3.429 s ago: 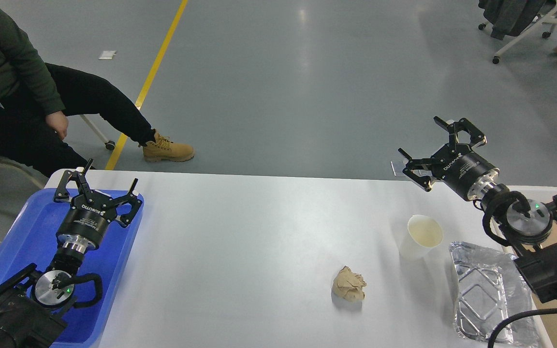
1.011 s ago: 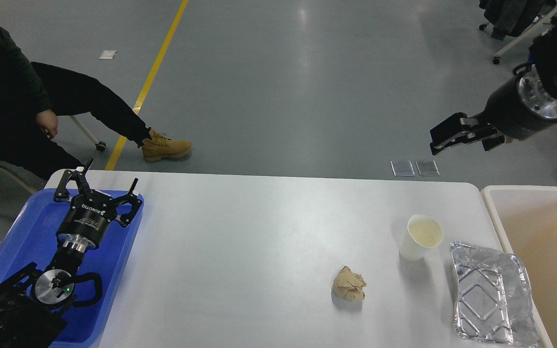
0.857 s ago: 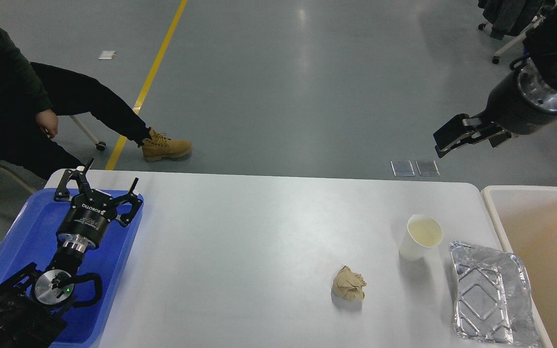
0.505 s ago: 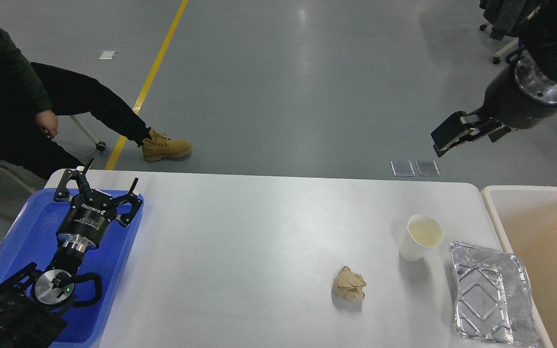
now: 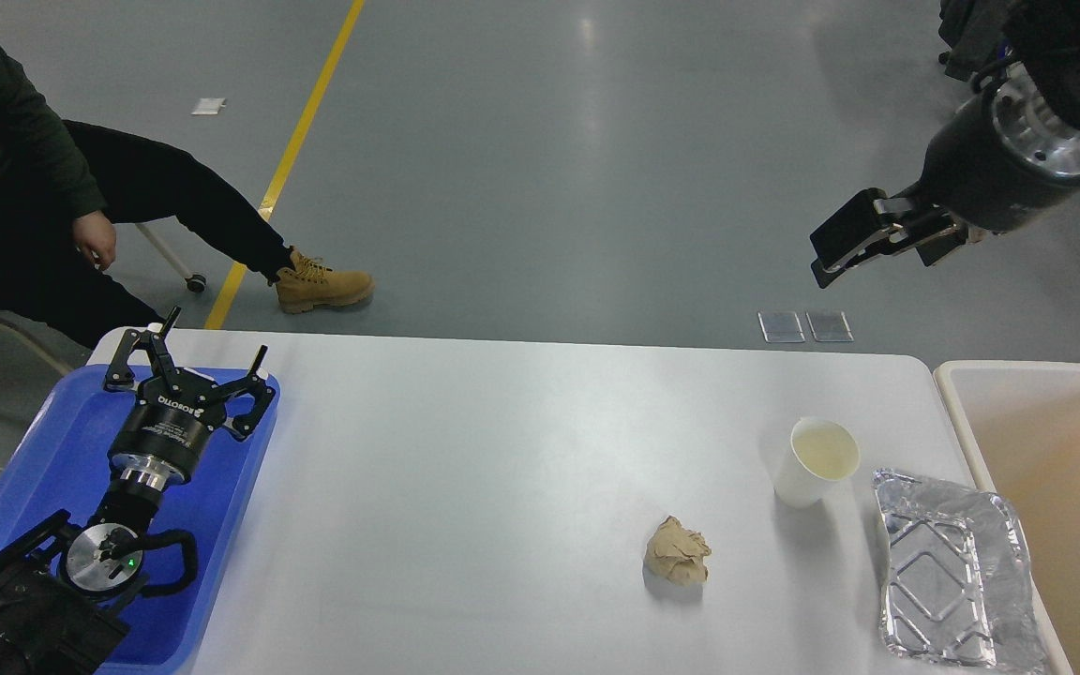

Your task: Tidy desktop

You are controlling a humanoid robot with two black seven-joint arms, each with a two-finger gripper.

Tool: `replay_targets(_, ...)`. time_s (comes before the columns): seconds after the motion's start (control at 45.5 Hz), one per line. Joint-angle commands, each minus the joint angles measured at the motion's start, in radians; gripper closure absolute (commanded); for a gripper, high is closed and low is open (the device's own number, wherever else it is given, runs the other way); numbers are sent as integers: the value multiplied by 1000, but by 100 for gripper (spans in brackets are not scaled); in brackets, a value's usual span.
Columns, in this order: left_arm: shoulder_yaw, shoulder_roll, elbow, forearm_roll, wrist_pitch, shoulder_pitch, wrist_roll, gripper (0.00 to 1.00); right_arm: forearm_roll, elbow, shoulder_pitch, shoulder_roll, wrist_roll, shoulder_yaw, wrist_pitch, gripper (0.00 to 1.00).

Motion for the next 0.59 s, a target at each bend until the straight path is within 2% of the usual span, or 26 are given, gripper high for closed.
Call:
replay_targets(0.0, 0, 0, 0, 0, 0, 0, 0, 1, -39, 5, 19, -1, -2, -82, 1, 0)
replay_targets(0.308, -1, 0, 0, 0, 0, 0, 0, 1, -75, 39, 31, -4, -1, -123, 1, 0)
replay_targets(0.571, 0, 0, 0, 0, 0, -1, 0, 1, -115, 27, -44, -3, -4, -114, 1, 0)
